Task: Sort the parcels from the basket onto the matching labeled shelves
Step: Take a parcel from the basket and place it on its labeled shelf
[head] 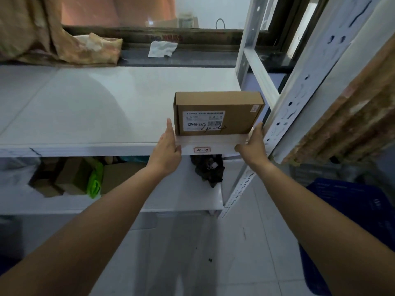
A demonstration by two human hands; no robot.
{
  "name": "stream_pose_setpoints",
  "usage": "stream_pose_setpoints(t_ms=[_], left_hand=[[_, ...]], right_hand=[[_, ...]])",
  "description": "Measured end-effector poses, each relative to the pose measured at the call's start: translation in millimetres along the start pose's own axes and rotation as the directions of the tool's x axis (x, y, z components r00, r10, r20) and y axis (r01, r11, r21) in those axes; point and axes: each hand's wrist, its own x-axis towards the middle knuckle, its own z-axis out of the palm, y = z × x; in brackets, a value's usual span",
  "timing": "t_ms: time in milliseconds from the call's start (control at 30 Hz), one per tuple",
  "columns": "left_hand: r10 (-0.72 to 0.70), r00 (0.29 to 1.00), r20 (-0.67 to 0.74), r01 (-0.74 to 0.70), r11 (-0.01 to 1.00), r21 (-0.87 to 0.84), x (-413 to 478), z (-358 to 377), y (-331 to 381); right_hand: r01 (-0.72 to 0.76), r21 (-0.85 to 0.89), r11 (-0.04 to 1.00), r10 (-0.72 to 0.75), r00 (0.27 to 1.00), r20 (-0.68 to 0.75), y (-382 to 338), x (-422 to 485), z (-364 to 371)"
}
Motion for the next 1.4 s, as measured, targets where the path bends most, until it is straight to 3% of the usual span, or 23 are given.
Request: stream_pose_setpoints(t_ms=[200, 367, 467, 567, 733, 800, 900, 1067, 1200, 1400], left_hand=[[-0.082, 0.996, 0.015, 0.081, 0.994, 0.076, -13.1, -11.5, -1.5], [-0.143, 0.987, 0.068, 0.111, 0.932, 0.346, -37.5, -33.4, -2.0], [-0.132, 0.98, 0.145, 0.04, 0.859, 0.511, -56.3, -58.0, -0.8], [-0.132, 0.976, 0.173, 0.013, 0.828, 0.561, -76.3, -95.8, 7.9], [-0.104, 0.99, 0.099, 0.037, 0.85, 0.526, -122.7, -196.9, 20.8], [-0.122, 0.991, 0.048, 0.079, 0.848, 0.523, -153.4, -251.2, 15.8], [-0.188, 0.979, -0.08, 0.201, 0.818, 0.539, -225.2, -349.1, -2.0], [-0.296, 0.884, -0.361, 0.448, 0.758, 0.474, -370.0, -497.0, -38.8], [-0.343, 0.785, -0.516, 0.585, 0.684, 0.436, -485.7, -579.4, -79.3], [-0.446, 0.649, -0.616, 0.739, 0.562, 0.372, -627.9, -636.1, -146.1]], right_hand=[[-0.046, -0.063, 0.997, 0.05, 0.997, 0.06, -4.4, -14.1, -15.4], [-0.051, -0.127, 0.991, 0.061, 0.996, 0.072, -17.4, -37.9, -26.6], [-0.053, -0.316, 0.947, 0.113, 0.979, 0.173, -27.2, -54.8, -43.5], [-0.028, -0.519, 0.855, 0.176, 0.955, 0.239, -60.6, -73.4, -53.7], [0.18, -0.518, 0.836, -0.044, 0.964, 0.263, -166.4, -110.6, -12.8], [0.299, -0.583, 0.755, -0.16, 0.947, 0.279, -212.4, -135.4, 14.6], [0.515, -0.62, 0.592, -0.359, 0.857, 0.369, -291.0, -195.5, 61.4], [0.759, -0.47, 0.45, -0.601, 0.647, 0.469, -415.7, -314.7, 147.4], [0.862, -0.379, 0.336, -0.657, 0.503, 0.562, -470.3, -407.4, 225.5], [0.937, -0.17, 0.306, -0.674, 0.339, 0.656, -517.0, -522.7, 330.4]])
